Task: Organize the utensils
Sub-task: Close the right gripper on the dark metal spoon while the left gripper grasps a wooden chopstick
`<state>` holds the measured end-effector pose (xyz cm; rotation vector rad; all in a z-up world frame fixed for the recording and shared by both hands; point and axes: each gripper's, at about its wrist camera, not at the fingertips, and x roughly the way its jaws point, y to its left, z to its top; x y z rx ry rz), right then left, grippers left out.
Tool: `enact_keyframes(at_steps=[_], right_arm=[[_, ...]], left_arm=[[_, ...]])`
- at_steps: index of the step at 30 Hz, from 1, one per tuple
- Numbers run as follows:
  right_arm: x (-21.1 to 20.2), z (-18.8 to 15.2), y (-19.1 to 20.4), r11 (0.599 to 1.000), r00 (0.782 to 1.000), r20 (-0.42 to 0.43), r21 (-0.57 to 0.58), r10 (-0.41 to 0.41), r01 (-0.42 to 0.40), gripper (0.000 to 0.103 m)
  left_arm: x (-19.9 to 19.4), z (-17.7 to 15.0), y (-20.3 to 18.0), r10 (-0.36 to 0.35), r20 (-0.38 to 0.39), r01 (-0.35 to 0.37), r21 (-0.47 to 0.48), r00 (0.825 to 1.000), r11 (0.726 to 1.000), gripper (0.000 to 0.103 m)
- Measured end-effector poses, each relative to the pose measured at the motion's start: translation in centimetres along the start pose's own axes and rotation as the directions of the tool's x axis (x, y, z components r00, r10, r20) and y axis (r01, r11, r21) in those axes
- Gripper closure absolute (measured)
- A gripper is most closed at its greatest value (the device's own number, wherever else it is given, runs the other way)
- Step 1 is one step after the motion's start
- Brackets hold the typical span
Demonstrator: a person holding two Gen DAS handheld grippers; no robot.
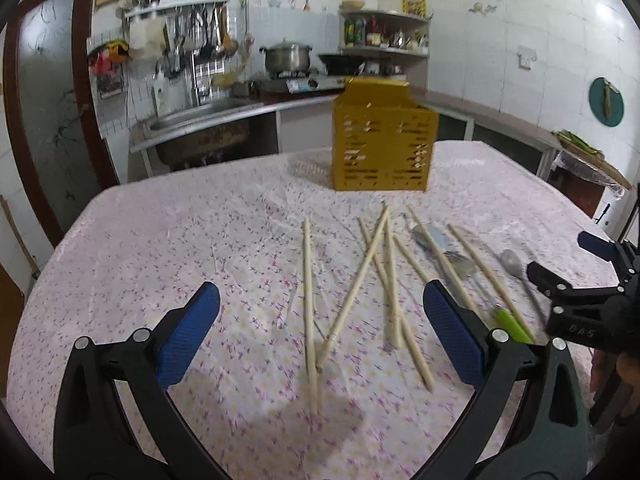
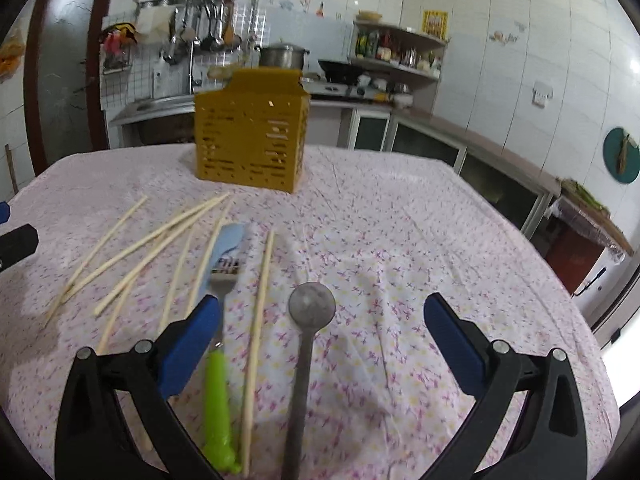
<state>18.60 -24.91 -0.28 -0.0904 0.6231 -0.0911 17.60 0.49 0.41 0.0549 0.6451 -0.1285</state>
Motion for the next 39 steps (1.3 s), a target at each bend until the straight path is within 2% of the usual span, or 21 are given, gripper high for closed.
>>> enact_keyframes(at_steps=[5, 10, 15, 22, 24, 27, 30, 32, 39], right_arm=[[3.0, 0.3, -0.6, 0.999, 0.996, -0.09, 0.03, 0.015, -0.012, 0.004], [5.4, 0.3, -1.3, 0.995, 0.985, -0.166, 0.086, 0.054, -0.04, 0.004], [6.5, 0.5, -1.9, 0.991, 0.978, -0.197, 0.127, 0.074, -0.049, 0.004], [8.0, 0.6, -1.5, 0.99, 0.969, -0.232, 0.125, 0.09, -0.062, 0.004], [8.2, 0.6, -1.7, 0.989, 0.967, -0.239, 0.134, 0.086, -0.055, 0.005], [8.7, 0.6, -1.8, 0.99, 0.962, -0.262, 0.135, 0.077, -0.042, 0.016], [8.8, 0.5, -1.9, 0.991, 0.962, -0.265, 0.129, 0.072, -0.039, 0.02], [8.9, 0.6, -1.8, 0.992, 0.962, -0.265, 0.122, 0.068, -0.036, 0.025], [8.9, 0.7, -1.7, 0.993, 0.962, -0.265, 0.112, 0.07, -0.042, 0.042]], left_arm=[[3.6, 1.1, 1.1, 0.0, -0.074, -0.001, -0.018, 0.997, 1.0, 0.005], [7.4, 1.6, 1.7, 0.002, -0.171, -0.006, -0.022, 0.985, 1.0, 0.005], [10.3, 1.8, 2.6, -0.018, -0.24, 0.003, -0.063, 0.971, 0.998, 0.005], [12.3, 1.9, 2.8, -0.018, -0.274, 0.0, -0.067, 0.962, 0.998, 0.005], [13.0, 1.7, 2.9, -0.007, -0.299, -0.014, -0.066, 0.954, 0.998, 0.005], [14.1, 1.4, 3.2, -0.012, -0.343, -0.016, -0.079, 0.939, 0.997, 0.005], [14.2, 1.5, 2.7, 0.016, -0.346, -0.037, -0.055, 0.938, 0.998, 0.005], [14.5, 1.7, 2.5, 0.023, -0.348, -0.044, -0.053, 0.937, 0.998, 0.005], [16.5, 3.8, 2.8, 0.022, -0.37, -0.061, -0.095, 0.929, 0.994, 0.005]])
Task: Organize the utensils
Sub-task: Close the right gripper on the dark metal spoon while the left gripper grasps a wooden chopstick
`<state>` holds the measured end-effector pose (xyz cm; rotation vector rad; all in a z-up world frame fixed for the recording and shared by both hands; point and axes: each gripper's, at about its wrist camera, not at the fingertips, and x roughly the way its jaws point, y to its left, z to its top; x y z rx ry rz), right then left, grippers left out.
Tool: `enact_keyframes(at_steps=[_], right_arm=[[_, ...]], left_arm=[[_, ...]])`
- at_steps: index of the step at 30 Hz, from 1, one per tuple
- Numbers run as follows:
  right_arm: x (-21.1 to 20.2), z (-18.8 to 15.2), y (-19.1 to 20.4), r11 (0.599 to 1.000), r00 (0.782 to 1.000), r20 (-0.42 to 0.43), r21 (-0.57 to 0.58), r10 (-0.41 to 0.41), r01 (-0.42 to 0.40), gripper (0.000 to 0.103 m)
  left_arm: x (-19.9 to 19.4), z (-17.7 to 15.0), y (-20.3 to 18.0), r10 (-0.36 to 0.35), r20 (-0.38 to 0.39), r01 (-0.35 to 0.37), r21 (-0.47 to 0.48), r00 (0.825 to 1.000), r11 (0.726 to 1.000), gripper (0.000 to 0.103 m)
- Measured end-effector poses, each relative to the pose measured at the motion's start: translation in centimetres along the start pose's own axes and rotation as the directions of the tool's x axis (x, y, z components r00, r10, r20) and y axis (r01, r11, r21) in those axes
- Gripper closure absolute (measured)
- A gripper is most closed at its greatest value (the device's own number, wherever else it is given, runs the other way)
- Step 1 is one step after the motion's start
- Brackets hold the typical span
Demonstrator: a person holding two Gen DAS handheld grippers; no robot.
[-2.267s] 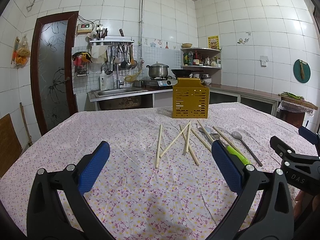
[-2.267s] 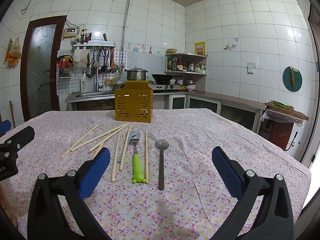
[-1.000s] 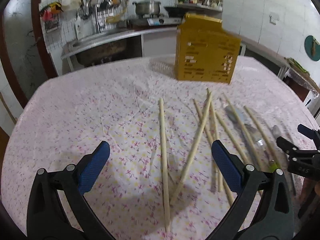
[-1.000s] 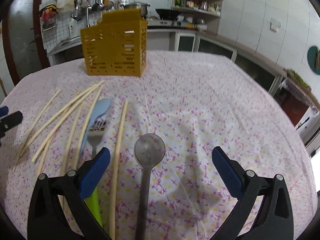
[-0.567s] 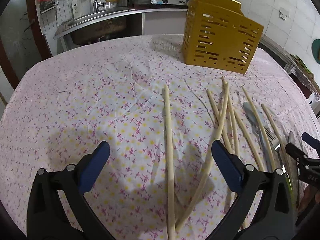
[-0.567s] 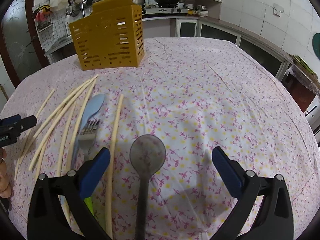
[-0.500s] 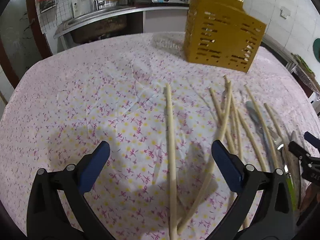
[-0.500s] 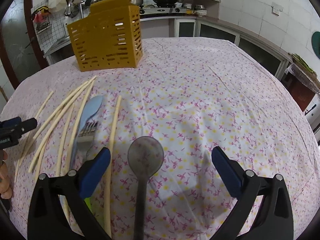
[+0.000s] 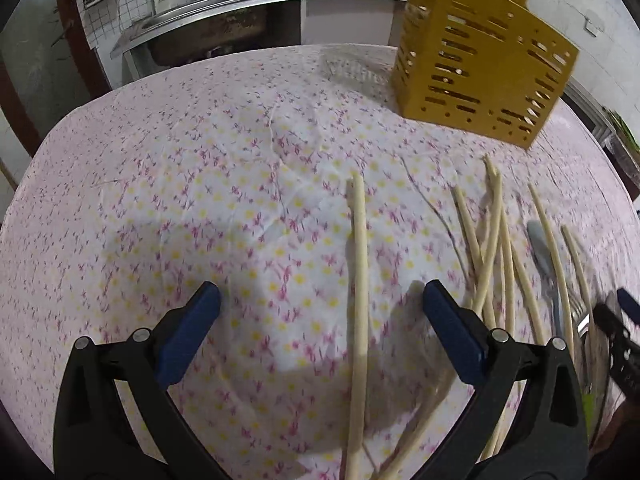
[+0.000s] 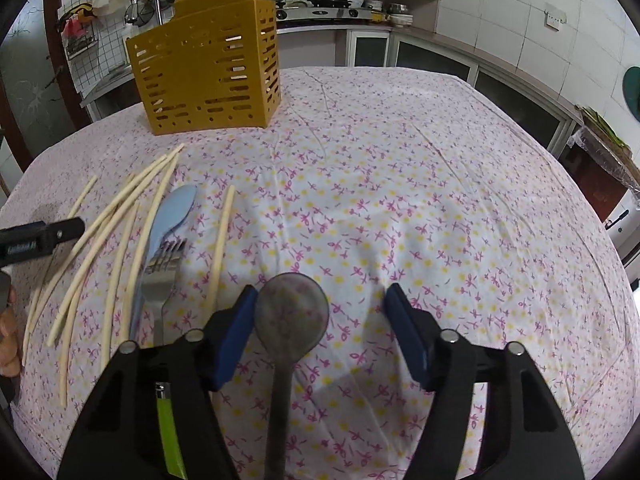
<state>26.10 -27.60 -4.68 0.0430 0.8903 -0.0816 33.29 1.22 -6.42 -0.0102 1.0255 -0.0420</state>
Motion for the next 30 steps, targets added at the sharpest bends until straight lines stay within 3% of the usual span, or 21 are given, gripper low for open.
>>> enact_keyframes(at_steps=[7, 10, 12, 17, 24, 30], right_arm=[[-0.1, 0.2, 0.3, 1.0, 1.0, -0.004, 0.002, 0.018, -0.018, 0.062], [-0.2, 0.3, 0.1, 1.0, 1.0, -0.004, 0.007, 0.027, -0.027, 0.067], [-0.2, 0.3, 0.0, 1.0, 1.0, -0.004, 0.008, 0.028, -0.028, 0.067], [-0.3, 0.3, 0.0, 1.0, 1.0, -0.004, 0.009, 0.028, -0.028, 0.067], [-0.5, 0.4, -0.5, 0.999, 0.999, -0.011, 0.032, 0.044, -0.044, 0.067], [-1.1, 0.6, -0.8, 0.998, 0.999, -0.006, 0.042, 0.047, -0.047, 0.067]], left_arm=[[1.0, 1.5, -0.4, 0.01, -0.016, -0.01, 0.013, 1.0, 1.0, 0.005], [1.2, 2.0, -0.7, 0.019, -0.011, -0.018, 0.03, 1.0, 0.999, 0.011], [1.1, 2.3, -0.9, 0.012, -0.012, -0.012, 0.041, 1.0, 0.999, 0.019], [0.7, 3.3, -1.8, 0.0, -0.03, 0.002, 0.069, 1.0, 0.998, 0.053], [0.6, 4.2, -3.4, -0.003, -0.07, 0.01, 0.099, 0.998, 0.995, 0.076], [0.9, 4.8, -2.5, -0.012, -0.079, 0.018, 0.075, 0.997, 0.997, 0.095]])
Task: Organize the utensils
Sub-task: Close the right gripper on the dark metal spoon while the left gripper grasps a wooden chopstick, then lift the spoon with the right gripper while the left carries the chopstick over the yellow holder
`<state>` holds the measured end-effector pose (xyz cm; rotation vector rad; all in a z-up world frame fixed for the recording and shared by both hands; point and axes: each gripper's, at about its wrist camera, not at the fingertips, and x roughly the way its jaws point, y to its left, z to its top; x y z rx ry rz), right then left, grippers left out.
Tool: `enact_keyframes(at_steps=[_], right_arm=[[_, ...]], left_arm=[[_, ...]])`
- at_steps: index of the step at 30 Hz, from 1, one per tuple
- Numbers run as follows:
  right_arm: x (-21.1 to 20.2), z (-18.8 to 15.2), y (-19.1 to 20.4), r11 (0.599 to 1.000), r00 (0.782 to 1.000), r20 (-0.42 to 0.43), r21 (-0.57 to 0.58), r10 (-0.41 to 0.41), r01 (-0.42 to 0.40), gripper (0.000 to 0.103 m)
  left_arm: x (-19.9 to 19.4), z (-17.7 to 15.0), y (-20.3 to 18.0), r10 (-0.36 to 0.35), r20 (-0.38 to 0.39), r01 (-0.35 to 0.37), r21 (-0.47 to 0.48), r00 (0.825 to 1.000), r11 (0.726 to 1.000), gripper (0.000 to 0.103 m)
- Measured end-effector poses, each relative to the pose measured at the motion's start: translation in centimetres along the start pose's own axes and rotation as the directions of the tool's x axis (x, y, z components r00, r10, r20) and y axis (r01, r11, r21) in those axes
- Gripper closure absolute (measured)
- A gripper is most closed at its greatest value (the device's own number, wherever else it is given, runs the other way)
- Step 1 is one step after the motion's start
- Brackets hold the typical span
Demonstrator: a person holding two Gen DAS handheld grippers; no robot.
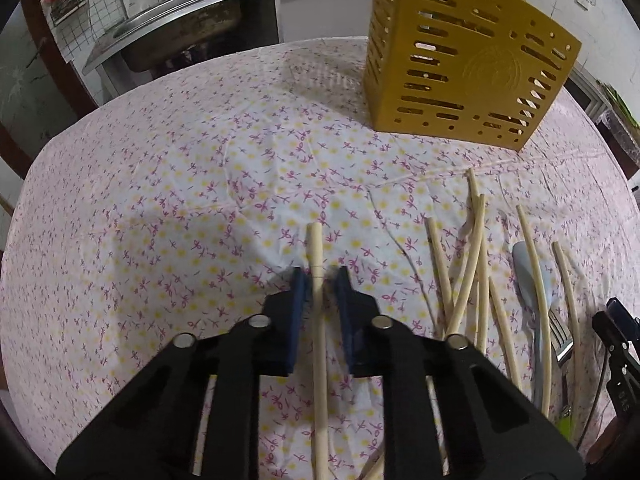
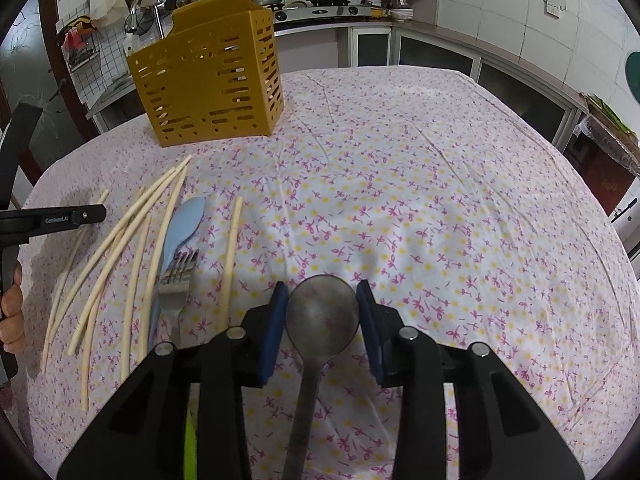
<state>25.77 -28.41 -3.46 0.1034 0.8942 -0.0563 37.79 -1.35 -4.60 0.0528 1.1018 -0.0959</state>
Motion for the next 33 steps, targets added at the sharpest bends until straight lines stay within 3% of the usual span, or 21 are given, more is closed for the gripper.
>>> enact_keyframes(at_steps=[8, 14, 24, 33], right_arm=[[-1.6, 0.3, -0.4, 1.0, 1.0, 0.024, 0.014, 0.02, -0.021, 0.067], [-3.4, 1.1, -0.2, 0.999, 0.997, 0.067, 0.017, 0.043, -0.044, 0.067], [-5.9, 3.0, -0.3, 0.996, 0.983, 0.164, 0.011, 0.087, -0.09, 0.067], [-6.8, 5.1, -0.3, 0.991, 0.957, 0.258, -0.008, 0.131, -0.134, 0.067]], left_arm=[[-1.6, -1.7, 1.6, -0.07, 0.016, 0.071, -0.05, 0.997, 0.996, 0.099], [-5.2, -3.0, 0.6, -0.107, 0.101, 0.11, -0.024, 0.989, 0.994, 0.099], [-11.6, -2.8, 1.7, -0.146, 0.261, 0.152, -0.003, 0.954, 0.988, 0.099], [-13.8, -0.6, 2.3, -0.168, 0.325, 0.185, -0.021, 0.931, 0.983, 0.099]])
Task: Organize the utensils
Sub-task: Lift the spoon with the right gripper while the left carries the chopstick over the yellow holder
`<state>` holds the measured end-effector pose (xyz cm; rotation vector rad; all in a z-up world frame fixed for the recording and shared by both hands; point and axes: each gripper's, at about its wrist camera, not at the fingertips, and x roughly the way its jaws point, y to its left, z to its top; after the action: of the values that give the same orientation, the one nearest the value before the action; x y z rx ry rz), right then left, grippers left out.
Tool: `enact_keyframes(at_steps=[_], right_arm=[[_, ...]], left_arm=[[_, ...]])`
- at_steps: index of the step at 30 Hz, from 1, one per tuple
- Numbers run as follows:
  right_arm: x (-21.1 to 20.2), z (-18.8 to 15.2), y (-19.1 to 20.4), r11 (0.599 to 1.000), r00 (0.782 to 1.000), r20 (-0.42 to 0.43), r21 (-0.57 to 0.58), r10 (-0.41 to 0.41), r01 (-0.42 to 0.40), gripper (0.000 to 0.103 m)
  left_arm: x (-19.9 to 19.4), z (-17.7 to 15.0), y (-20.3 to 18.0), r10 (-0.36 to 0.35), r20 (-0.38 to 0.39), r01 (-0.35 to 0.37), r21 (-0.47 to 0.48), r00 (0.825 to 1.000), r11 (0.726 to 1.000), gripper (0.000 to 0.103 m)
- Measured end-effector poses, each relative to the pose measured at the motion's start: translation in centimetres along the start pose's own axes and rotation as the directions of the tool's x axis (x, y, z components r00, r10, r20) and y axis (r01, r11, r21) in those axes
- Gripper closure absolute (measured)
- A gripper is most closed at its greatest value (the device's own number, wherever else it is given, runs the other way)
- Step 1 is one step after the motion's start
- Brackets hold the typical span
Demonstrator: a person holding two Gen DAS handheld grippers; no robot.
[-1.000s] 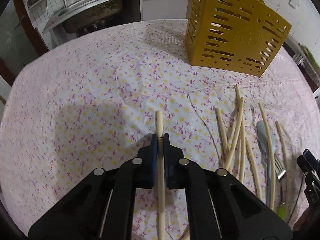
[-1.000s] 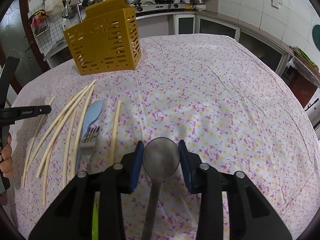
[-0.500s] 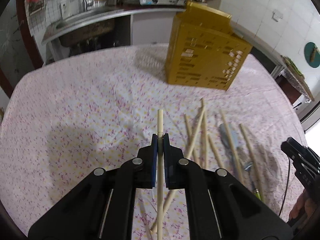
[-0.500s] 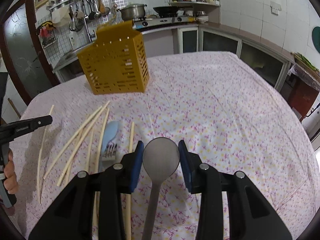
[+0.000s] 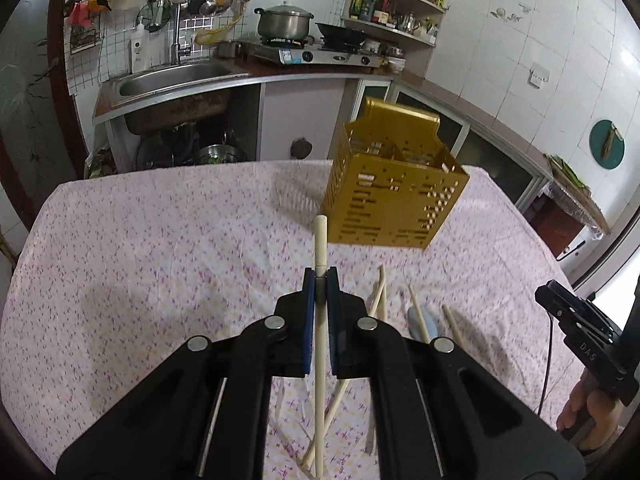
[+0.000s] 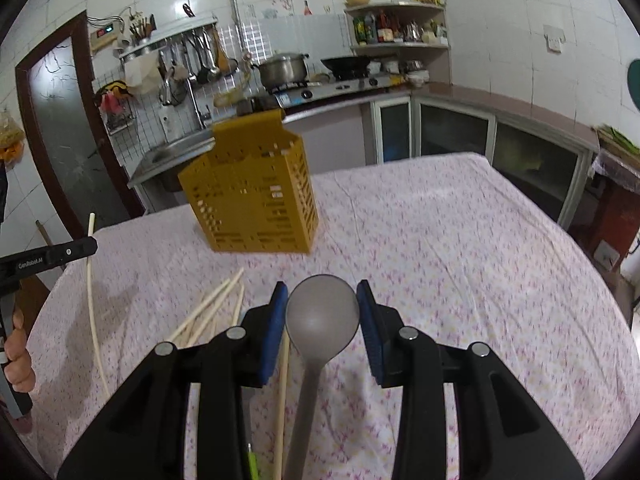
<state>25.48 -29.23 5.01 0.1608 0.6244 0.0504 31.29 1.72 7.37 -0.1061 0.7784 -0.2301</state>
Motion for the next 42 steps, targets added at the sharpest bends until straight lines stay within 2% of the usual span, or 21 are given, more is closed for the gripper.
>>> enact_keyframes(at_steps=[8, 30, 35, 42], right_arm=[[0.3, 2.3, 0.2, 0.999, 0.997, 0.06, -0.019, 0.038, -0.037, 0.067], [0.8, 9.3, 1.7, 0.996, 0.992, 0.123, -0.09, 0.041, -0.03, 0.067], [1.0, 12.5, 2.5, 0.995, 0.976, 0.215, -0.099, 0.029, -0.008, 0.067], [2.3, 16.7, 3.5, 0.996, 0.939, 0.343, -0.084, 0.015, 0.014, 0.067]], left_arm=[[-1.4, 2.7, -1.7, -0.026, 0.057, 0.025, 0.027, 0.998, 0.999, 0.099], [-2.8, 10.1, -4.4, -0.033, 0.188, 0.02, 0.07, 0.982, 0.997, 0.099], [-2.4, 12.8, -5.2, -0.055, 0.242, 0.042, 0.058, 0.969, 0.997, 0.099], [-2.3, 16.1, -5.9, -0.066, 0.349, 0.045, 0.067, 0.935, 0.997, 0.099]])
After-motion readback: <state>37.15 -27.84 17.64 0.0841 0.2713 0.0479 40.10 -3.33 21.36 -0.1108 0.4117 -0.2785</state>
